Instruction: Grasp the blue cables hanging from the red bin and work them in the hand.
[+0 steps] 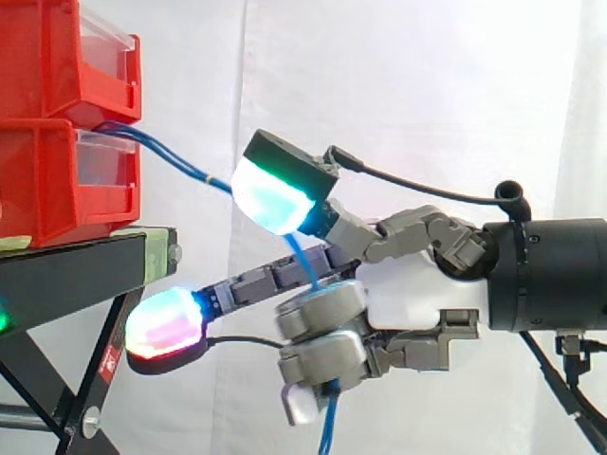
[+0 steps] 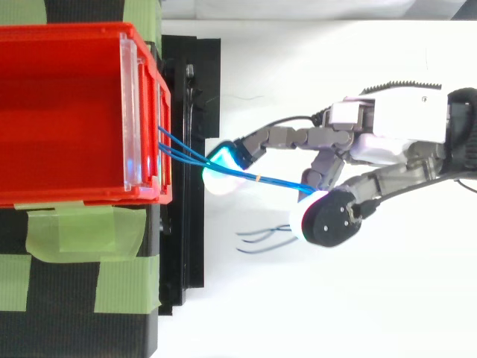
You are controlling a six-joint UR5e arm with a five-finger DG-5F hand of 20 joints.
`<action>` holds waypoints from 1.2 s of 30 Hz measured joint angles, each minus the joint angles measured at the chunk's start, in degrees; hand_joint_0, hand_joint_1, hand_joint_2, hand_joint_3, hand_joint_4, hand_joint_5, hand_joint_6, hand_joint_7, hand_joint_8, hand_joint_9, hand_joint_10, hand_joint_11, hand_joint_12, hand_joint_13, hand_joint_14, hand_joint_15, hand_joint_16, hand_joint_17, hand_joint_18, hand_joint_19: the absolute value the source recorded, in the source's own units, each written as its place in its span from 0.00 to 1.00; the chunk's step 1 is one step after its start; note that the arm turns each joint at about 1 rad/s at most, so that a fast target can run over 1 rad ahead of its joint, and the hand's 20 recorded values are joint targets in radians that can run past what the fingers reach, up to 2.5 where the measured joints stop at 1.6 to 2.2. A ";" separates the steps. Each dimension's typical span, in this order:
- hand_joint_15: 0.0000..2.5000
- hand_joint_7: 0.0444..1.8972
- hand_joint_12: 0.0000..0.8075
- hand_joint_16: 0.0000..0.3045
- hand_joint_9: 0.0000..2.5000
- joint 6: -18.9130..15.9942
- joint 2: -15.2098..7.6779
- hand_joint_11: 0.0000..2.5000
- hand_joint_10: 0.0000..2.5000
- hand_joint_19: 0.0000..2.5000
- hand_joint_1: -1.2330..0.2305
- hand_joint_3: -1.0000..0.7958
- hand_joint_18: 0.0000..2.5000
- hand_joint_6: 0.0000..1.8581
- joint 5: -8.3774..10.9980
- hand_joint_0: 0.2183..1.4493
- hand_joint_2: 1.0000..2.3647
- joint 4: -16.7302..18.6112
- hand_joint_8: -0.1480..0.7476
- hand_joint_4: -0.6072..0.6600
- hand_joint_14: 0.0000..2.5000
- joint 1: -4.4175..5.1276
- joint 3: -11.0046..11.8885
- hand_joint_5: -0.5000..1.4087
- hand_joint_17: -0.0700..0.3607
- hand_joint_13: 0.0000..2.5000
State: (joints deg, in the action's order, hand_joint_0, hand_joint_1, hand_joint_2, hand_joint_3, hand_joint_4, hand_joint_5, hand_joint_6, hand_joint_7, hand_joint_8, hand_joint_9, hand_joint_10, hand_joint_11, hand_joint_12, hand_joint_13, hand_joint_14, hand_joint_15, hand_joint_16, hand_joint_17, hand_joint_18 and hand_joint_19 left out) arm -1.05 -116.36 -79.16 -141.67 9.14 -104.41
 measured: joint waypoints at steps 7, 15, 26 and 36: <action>0.65 0.46 0.51 0.21 0.41 0.87 2.80 0.75 0.50 0.46 0.49 0.00 0.44 0.01 -2.20 0.48 0.00 -3.76 0.52 0.74 0.36 -0.47 0.07 0.32 0.50 0.50; 0.60 0.46 0.52 0.20 0.38 2.04 5.97 0.71 0.58 0.52 0.49 0.00 0.47 0.01 -1.74 0.48 0.00 -9.83 0.53 0.74 0.52 -0.95 0.13 0.32 0.48 0.48; 0.57 0.46 0.51 0.20 0.37 -1.36 5.63 0.69 0.59 0.54 0.49 0.00 0.49 0.01 4.26 0.47 0.00 -13.94 0.54 0.74 0.58 -1.14 3.81 0.31 0.48 0.47; 0.58 0.55 0.51 0.19 0.37 -2.88 2.70 0.70 0.67 0.55 0.48 0.01 0.49 0.01 1.53 0.49 0.00 -19.47 0.53 0.75 0.61 -1.28 9.79 0.37 0.47 0.47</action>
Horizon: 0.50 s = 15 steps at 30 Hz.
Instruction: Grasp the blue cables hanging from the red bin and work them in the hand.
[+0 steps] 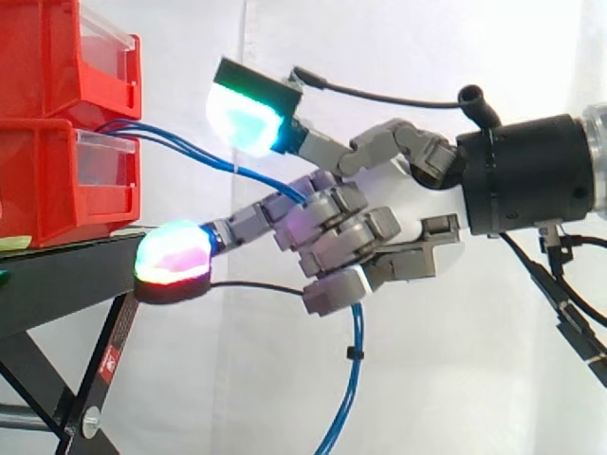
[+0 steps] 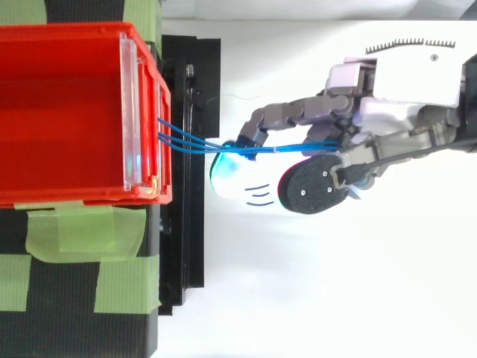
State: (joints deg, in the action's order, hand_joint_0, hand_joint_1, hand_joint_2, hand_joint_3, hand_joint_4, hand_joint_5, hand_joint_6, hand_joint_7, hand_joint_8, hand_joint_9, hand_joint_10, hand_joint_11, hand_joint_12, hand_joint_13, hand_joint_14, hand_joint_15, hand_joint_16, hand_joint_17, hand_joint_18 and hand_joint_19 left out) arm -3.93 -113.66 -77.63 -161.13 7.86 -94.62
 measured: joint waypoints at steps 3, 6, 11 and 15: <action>0.58 0.56 0.51 0.19 0.36 -0.02 -0.06 0.70 0.73 0.55 0.48 0.01 0.49 0.01 -0.24 0.50 0.00 -0.86 0.53 0.76 0.62 -0.07 1.48 0.37 0.46 0.47; 0.58 0.58 0.50 0.19 0.35 -0.03 -0.06 0.70 0.77 0.55 0.48 0.02 0.49 0.01 -0.30 0.51 0.00 -3.01 0.53 0.75 0.63 -0.19 3.04 0.38 0.46 0.47; 0.58 0.61 0.50 0.18 0.35 -0.03 -0.07 0.71 0.85 0.56 0.47 0.03 0.50 0.01 -0.29 0.52 0.00 -6.43 0.53 0.74 0.65 -0.59 5.12 0.40 0.46 0.46; 0.57 0.62 0.51 0.18 0.34 -0.09 -0.07 0.73 0.90 0.56 0.47 0.04 0.50 0.01 -0.29 0.52 0.00 -8.01 0.54 0.74 0.67 -1.18 5.84 0.41 0.46 0.46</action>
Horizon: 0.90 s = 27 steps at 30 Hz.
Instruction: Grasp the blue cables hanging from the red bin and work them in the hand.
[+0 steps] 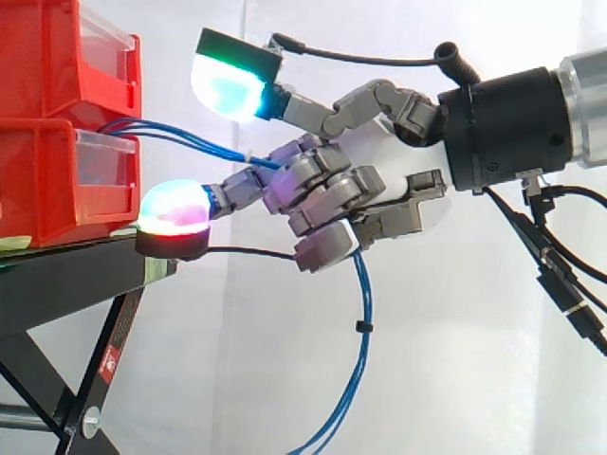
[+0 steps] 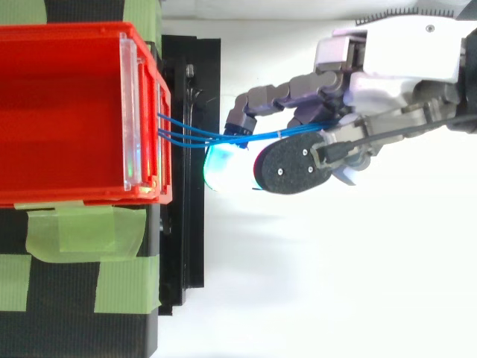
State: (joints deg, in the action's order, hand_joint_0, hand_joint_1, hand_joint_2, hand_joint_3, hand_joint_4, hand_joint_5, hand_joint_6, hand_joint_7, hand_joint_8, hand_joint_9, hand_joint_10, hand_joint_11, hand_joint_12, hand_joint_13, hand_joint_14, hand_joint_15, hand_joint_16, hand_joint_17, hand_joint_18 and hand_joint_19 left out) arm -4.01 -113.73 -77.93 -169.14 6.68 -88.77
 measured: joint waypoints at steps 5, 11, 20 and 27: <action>0.58 0.63 0.51 0.18 0.34 -0.24 0.05 0.73 0.93 0.56 0.47 0.04 0.50 0.00 -0.02 0.53 0.00 -0.34 0.54 0.74 0.69 -0.99 0.45 0.41 0.45 0.46; 0.57 0.63 0.51 0.18 0.33 -0.30 0.08 0.73 0.98 0.56 0.47 0.03 0.51 0.01 0.13 0.54 0.00 -0.17 0.54 0.73 0.71 -2.18 0.72 0.42 0.45 0.46; 0.57 0.66 0.51 0.18 0.33 0.58 1.50 0.72 1.00 0.56 0.47 0.06 0.51 0.00 -0.02 0.55 0.00 -0.35 0.54 0.72 0.72 -3.52 0.78 0.43 0.45 0.46; 0.57 0.70 0.50 0.18 0.33 3.34 3.67 0.71 1.00 0.56 0.46 0.11 0.52 0.00 -0.03 0.57 0.01 -0.54 0.54 0.71 0.73 -3.79 0.79 0.44 0.45 0.46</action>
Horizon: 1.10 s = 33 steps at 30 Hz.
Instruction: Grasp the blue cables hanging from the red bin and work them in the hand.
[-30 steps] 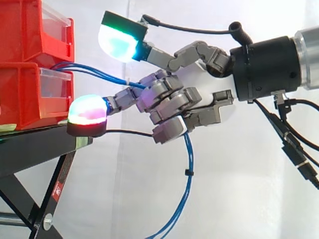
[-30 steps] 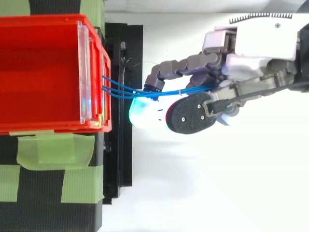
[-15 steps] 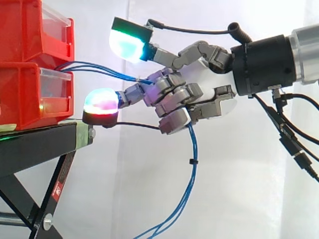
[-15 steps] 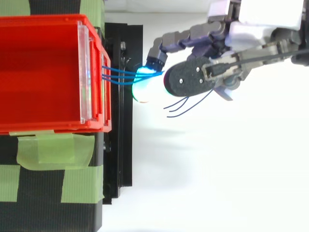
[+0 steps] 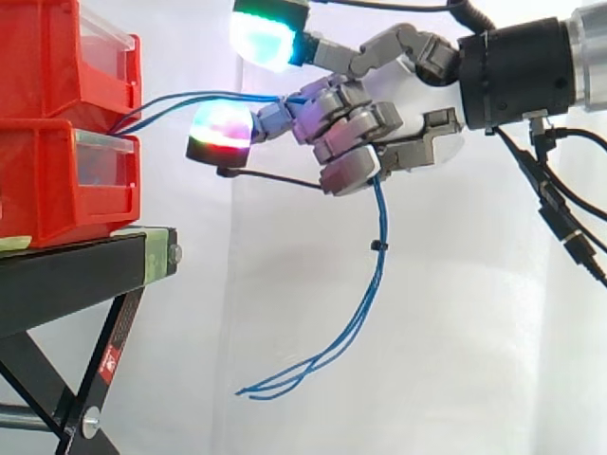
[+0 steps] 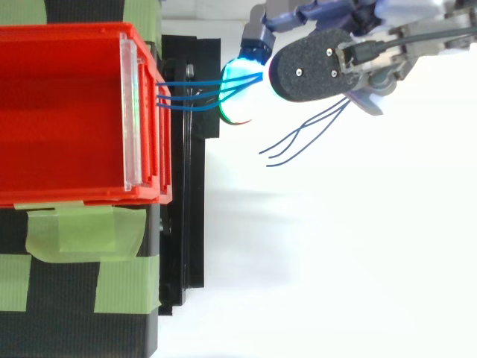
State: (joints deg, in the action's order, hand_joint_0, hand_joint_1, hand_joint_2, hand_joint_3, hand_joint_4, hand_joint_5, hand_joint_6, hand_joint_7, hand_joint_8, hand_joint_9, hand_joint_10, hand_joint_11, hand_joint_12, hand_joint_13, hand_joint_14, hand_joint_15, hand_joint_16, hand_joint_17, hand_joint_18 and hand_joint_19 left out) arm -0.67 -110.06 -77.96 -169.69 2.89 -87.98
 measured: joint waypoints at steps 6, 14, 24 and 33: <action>0.57 0.72 0.50 0.18 0.32 0.41 0.34 0.73 1.00 0.57 0.46 0.11 0.52 0.00 0.00 0.57 0.01 -0.09 0.54 0.71 0.75 -0.39 0.00 0.45 0.44 0.46; 0.56 0.71 0.51 0.18 0.32 1.30 0.36 0.73 1.00 0.58 0.46 0.11 0.54 0.07 0.00 0.58 0.01 0.01 0.54 0.71 0.78 -0.67 0.00 0.46 0.44 0.47; 0.56 0.70 0.51 0.18 0.35 2.08 0.36 0.77 1.00 0.59 0.44 0.21 0.58 0.18 0.00 0.57 0.01 0.46 0.51 0.69 0.80 -0.69 0.00 0.47 0.45 0.49; 0.57 0.72 0.53 0.18 0.33 2.16 0.34 0.79 1.00 0.59 0.41 0.22 0.57 0.15 -0.01 0.56 0.01 0.50 0.54 0.70 0.81 -0.89 -0.03 0.45 0.44 0.47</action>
State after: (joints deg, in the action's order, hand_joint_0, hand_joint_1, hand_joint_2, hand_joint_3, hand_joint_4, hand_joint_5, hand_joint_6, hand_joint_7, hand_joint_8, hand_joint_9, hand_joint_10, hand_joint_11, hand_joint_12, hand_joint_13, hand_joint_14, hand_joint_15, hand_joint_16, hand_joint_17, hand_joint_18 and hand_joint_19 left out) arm 1.49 -109.72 -77.97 -169.19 2.00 -88.01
